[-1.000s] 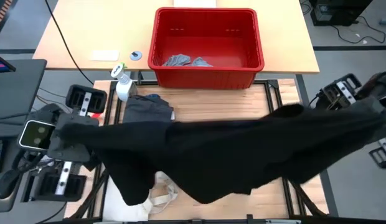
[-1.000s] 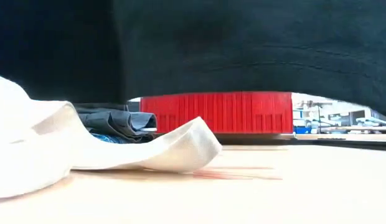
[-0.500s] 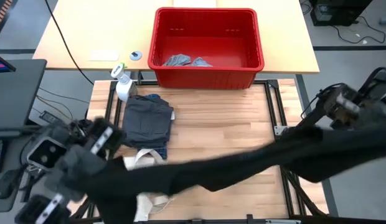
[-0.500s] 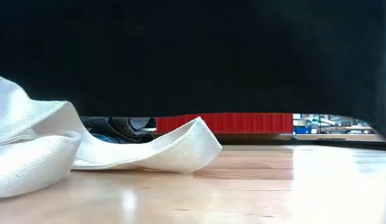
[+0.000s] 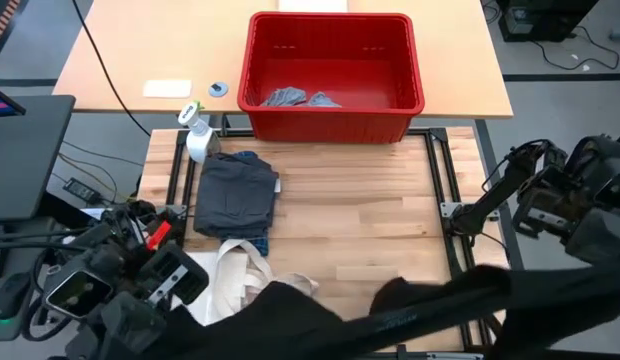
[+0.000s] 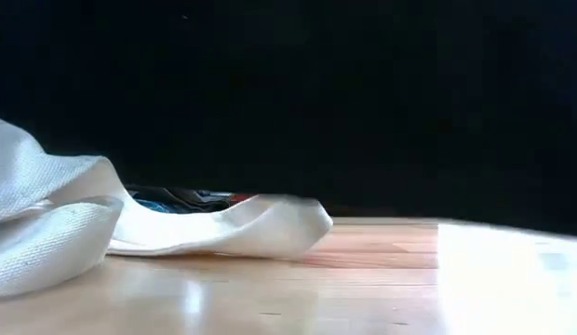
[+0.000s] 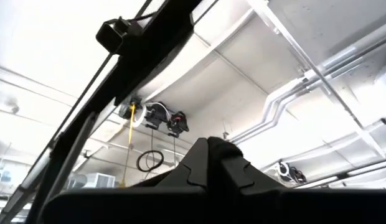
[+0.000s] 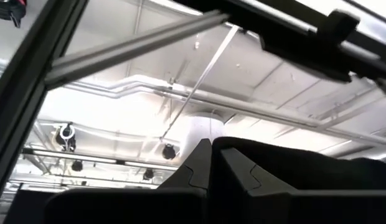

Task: Fold Laundry from Bin
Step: Fold the black shirt

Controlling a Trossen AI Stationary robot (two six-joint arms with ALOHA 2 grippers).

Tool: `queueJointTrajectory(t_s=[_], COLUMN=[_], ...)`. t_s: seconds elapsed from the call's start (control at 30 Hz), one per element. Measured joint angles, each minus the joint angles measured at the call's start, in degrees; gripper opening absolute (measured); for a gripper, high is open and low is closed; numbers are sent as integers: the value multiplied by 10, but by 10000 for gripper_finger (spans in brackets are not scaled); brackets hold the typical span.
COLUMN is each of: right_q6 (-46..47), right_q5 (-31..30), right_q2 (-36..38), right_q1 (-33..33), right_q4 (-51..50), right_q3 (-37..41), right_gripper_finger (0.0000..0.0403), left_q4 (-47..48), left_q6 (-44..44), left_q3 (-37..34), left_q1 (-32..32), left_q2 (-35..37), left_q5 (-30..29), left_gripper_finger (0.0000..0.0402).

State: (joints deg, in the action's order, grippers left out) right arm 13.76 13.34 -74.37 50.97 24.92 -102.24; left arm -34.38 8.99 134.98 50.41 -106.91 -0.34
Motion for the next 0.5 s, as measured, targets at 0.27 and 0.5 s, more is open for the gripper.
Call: queueJointTrajectory(t_s=[0.27,0.5], right_q6=[28,37], right_q5=[2,-3], right_q2=[-40,-60], right_q1=[1,1], right_q4=[55,120], right_q3=[0,0], right_gripper_finger=[25,25], left_q4=[-59,-85], left_q6=[-37,-9], left_q3=[0,0], left_q1=[-9,-8], left_q2=[-27,-32], left_q5=[1,0], left_gripper_finger=[12,12])
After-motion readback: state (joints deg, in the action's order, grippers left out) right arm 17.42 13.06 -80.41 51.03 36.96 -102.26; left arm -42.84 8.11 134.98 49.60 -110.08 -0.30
